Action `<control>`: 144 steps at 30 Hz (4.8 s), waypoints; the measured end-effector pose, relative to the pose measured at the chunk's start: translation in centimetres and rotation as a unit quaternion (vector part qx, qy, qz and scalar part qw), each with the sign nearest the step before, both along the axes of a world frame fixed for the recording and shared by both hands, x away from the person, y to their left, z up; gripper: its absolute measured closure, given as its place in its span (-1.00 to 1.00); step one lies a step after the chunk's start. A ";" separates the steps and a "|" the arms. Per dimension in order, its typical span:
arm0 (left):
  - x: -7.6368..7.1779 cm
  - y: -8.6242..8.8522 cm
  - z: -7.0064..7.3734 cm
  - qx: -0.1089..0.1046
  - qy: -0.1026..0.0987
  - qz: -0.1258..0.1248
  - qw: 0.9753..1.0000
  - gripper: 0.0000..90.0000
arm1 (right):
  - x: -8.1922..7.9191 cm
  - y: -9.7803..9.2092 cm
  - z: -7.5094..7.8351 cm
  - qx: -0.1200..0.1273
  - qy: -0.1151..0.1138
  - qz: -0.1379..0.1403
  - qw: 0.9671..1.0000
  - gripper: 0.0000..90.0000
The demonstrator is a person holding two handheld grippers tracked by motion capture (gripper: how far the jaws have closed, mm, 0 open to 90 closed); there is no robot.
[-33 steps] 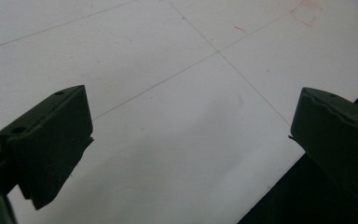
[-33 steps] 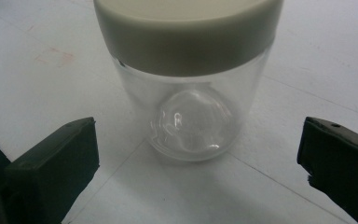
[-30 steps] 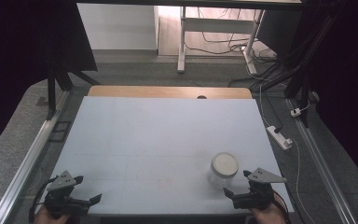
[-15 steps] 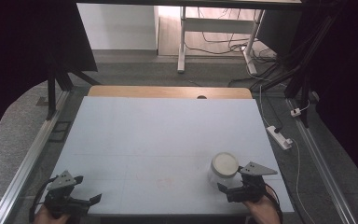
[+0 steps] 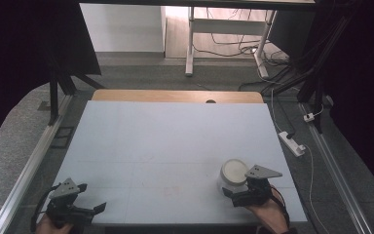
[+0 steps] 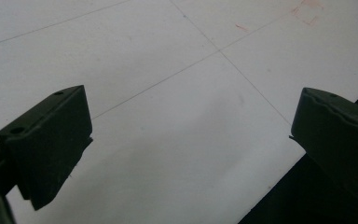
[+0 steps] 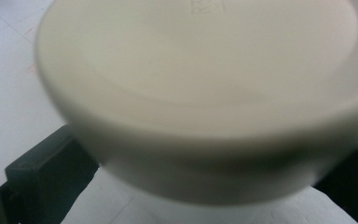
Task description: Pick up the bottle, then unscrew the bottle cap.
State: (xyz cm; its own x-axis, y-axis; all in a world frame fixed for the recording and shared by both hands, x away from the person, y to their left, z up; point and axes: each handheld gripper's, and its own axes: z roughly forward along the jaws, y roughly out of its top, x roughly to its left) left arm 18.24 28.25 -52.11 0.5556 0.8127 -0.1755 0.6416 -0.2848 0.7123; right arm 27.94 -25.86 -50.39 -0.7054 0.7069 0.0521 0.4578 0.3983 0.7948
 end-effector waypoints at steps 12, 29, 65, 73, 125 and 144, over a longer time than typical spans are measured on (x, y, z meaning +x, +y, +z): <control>0.0 0.0 0.0 0.001 0.001 -0.001 1.000 -1.00 | 0.8 0.1 -0.2 0.009 -0.006 0.018 1.000 -1.00; 0.1 -0.2 0.0 0.005 0.005 -0.001 1.000 -1.00 | 0.6 0.2 0.2 -0.007 -0.023 0.019 1.000 -0.87; 0.2 -0.1 -0.1 0.002 0.011 0.001 1.000 -1.00 | 1.5 3.5 3.0 0.021 -0.051 0.067 0.996 -0.85; 0.2 -0.1 -0.1 0.002 0.011 0.001 1.000 -1.00 | 2.2 6.1 3.4 0.025 -0.051 0.091 0.994 -0.85; 0.3 0.0 -0.1 0.002 0.013 0.000 1.000 -0.99 | 5.5 16.3 3.0 0.013 -0.054 0.169 0.984 -0.85; 0.5 -0.1 0.3 -0.003 -0.007 -0.013 1.000 -1.00 | 5.3 16.3 2.9 0.011 -0.052 0.173 0.983 -0.85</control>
